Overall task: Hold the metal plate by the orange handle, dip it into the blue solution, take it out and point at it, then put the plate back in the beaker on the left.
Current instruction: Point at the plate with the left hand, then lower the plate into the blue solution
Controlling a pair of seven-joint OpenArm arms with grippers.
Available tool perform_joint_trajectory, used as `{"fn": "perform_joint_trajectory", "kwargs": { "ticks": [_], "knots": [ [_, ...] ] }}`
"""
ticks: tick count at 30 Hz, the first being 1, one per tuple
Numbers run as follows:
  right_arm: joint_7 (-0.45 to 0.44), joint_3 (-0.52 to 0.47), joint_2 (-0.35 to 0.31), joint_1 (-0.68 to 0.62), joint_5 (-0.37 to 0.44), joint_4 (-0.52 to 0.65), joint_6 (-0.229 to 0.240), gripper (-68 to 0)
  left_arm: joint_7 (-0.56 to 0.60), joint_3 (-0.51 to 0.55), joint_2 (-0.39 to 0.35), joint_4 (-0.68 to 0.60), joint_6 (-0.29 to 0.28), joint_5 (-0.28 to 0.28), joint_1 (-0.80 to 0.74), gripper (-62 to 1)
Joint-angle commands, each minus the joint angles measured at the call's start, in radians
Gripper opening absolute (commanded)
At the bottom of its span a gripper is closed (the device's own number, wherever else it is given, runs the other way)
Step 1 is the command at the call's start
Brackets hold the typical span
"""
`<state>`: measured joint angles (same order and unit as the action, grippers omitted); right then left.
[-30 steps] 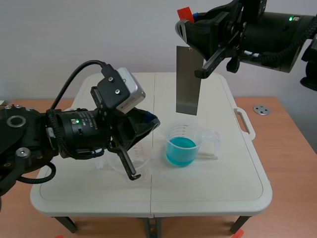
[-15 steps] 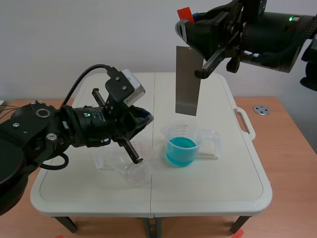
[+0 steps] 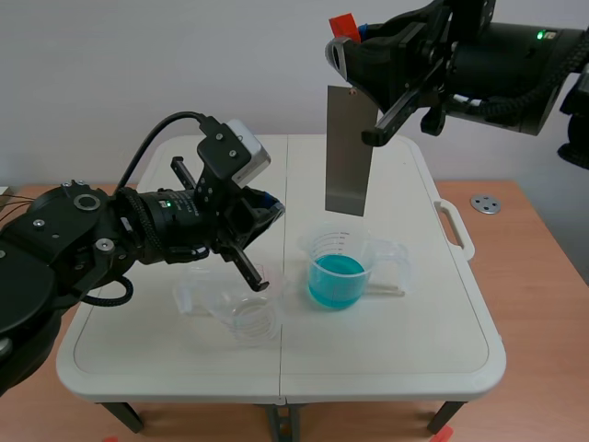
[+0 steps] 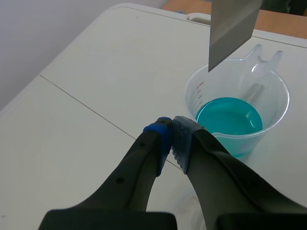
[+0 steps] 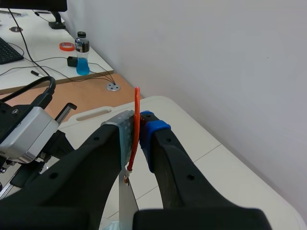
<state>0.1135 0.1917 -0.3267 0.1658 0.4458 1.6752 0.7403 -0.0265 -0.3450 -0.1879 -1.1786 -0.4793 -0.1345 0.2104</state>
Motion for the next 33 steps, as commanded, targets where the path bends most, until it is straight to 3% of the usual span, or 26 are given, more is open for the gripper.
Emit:
{"fn": "perform_joint_trajectory", "kwargs": {
  "ticks": [1, 13, 16, 19, 24, 29, 33],
  "knots": [
    [-0.018, -0.001, -0.003, 0.019, 0.018, 0.009, 0.005, -66.4, 0.01, -0.003, 0.007, -0.017, 0.002, 0.01, 0.008, -59.4],
    [-0.014, -0.001, -0.003, 0.019, 0.018, 0.009, 0.005, -66.4, 0.036, -0.002, 0.005, -0.018, -0.005, 0.01, 0.008, -59.4],
    [-0.014, -0.001, -0.003, 0.019, 0.018, 0.009, 0.005, -66.4, 0.036, 0.0, -0.016, -0.018, 0.032, 0.013, 0.006, -59.4],
    [-0.015, -0.001, -0.003, 0.017, 0.018, 0.009, 0.005, -66.4, 0.036, 0.002, -0.065, -0.02, 0.079, 0.03, -0.003, -59.4],
    [-0.011, -0.001, -0.002, 0.017, 0.018, 0.009, 0.005, -66.4, 0.044, 0.077, -0.183, -0.038, 0.104, 0.138, -0.063, -59.4],
    [-0.011, 0.001, -0.002, 0.017, 0.018, 0.009, 0.005, -66.4, 0.121, 0.246, -0.298, -0.084, 0.103, 0.22, -0.189, -59.4],
    [-0.011, 0.001, -0.002, 0.017, 0.018, 0.009, 0.005, -66.4, 0.188, 0.389, -0.381, -0.111, 0.103, 0.247, -0.327, -59.4]
  ]
}}
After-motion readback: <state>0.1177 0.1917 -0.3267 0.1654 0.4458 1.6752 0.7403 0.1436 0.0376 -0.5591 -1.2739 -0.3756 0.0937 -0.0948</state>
